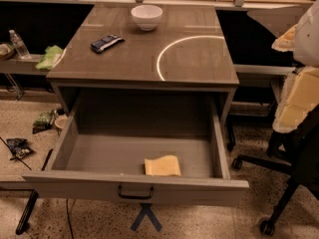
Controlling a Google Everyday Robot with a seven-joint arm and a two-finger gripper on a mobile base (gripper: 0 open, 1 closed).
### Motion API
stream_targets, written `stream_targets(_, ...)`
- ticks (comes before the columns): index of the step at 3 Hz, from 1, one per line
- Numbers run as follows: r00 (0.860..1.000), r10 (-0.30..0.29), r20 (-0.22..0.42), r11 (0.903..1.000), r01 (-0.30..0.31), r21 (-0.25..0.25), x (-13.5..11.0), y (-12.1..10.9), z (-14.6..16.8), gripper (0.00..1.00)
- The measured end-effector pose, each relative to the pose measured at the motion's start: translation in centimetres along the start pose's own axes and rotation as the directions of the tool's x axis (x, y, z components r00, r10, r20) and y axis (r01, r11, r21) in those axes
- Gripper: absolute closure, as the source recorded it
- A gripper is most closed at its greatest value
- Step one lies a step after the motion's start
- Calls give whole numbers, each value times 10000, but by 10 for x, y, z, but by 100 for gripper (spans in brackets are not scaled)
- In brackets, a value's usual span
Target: Pick sponge from top drawer and place on counter
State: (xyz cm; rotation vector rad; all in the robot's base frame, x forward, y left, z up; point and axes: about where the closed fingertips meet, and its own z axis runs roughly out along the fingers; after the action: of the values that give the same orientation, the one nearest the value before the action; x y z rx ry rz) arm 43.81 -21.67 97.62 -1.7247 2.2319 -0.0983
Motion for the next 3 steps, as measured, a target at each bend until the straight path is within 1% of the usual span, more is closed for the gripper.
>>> stream_targets(1, 10000, 1, 2, 10000, -1, 2, 0, 0, 0, 0)
stream_targets(2, 9973, 428, 590, 9991, -426, -42, -7, 0, 18, 0)
stream_targets(3, 9716, 146, 2362, 9949, 93, -999, -50, 24, 105, 0)
